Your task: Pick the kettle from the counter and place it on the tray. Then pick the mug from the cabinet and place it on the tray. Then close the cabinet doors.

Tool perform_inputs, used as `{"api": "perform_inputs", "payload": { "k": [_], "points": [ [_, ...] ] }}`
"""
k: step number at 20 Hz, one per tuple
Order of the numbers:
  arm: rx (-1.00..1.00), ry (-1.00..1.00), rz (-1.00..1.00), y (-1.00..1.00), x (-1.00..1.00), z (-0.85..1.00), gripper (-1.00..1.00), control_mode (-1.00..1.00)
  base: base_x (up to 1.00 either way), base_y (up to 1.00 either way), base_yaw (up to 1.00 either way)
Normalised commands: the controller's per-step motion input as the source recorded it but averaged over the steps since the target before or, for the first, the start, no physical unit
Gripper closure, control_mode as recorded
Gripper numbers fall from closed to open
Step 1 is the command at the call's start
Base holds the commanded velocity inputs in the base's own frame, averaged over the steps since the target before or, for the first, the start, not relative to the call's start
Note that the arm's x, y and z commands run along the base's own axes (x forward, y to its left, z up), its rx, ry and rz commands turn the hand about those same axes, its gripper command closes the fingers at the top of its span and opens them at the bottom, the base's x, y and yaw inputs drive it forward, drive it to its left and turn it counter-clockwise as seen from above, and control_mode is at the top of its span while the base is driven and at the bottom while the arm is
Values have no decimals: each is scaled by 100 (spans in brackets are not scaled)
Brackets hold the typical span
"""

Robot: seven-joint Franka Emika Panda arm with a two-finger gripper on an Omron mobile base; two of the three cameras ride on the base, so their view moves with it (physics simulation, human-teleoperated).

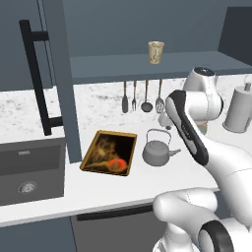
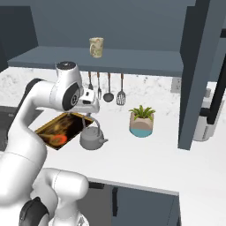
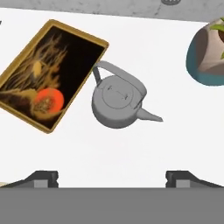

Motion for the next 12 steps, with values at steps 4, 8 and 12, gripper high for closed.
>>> {"api": "perform_inputs", "payload": {
  "k": [4, 8, 12],
  "points": [
    [-22, -1, 2, -20, 24, -77, -100, -100, 0, 0, 0],
    [-18, 0, 13, -6, 55, -53, -100, -100, 0, 0, 0],
    [-6, 0, 16, -3, 65, -30, -100, -100, 0, 0, 0]
  ]
}}
